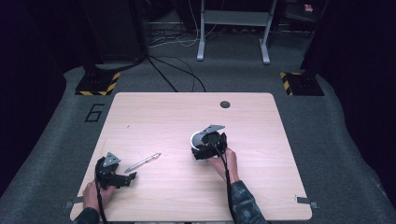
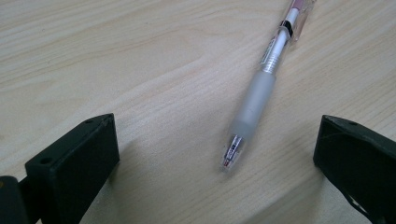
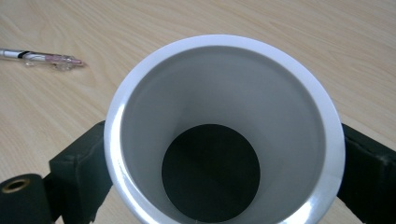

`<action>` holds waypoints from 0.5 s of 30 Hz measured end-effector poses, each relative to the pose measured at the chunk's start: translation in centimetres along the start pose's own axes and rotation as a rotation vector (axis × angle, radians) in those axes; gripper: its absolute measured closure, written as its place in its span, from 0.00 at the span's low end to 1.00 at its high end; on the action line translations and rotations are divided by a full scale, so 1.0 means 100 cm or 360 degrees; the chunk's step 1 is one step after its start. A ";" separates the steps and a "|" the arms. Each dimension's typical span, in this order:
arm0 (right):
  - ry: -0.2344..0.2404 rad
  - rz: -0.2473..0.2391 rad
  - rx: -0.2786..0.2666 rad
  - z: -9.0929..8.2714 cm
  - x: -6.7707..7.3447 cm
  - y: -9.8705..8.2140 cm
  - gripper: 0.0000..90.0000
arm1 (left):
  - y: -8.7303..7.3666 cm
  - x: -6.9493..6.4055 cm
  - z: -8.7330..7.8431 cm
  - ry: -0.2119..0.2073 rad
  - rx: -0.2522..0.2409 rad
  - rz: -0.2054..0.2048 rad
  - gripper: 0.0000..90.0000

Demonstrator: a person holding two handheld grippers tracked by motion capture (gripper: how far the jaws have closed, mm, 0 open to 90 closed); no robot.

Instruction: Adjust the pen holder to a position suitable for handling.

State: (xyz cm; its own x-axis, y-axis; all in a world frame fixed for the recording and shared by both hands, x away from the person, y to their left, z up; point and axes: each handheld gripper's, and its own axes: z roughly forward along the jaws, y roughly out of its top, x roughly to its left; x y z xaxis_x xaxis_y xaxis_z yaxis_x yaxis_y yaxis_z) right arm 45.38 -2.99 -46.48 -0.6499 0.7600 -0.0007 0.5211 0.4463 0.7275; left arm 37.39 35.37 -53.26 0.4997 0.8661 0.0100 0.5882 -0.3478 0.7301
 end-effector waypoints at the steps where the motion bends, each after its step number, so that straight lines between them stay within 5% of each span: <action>1: 0.0008 -0.0008 -0.0002 0.000 0.001 0.000 0.07 | 0.000 0.000 0.000 0.0000 0.0000 0.0000 0.00; 10: 0.0028 -0.0009 -0.0003 0.001 0.006 0.001 0.05 | 0.000 0.000 0.000 0.0000 0.0000 -0.0001 0.00; 15: 0.0069 0.0008 -0.0065 -0.013 0.001 -0.001 0.00 | 0.000 0.000 0.000 0.0000 -0.0001 -0.0001 0.00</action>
State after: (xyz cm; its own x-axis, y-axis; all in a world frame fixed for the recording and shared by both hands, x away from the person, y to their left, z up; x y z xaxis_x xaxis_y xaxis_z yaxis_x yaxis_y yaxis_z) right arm 44.54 -3.57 -45.61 -0.6712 0.7405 0.0321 0.5019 0.4222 0.7548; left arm 37.39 35.36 -53.26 0.4995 0.8663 0.0096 0.5881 -0.3472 0.7304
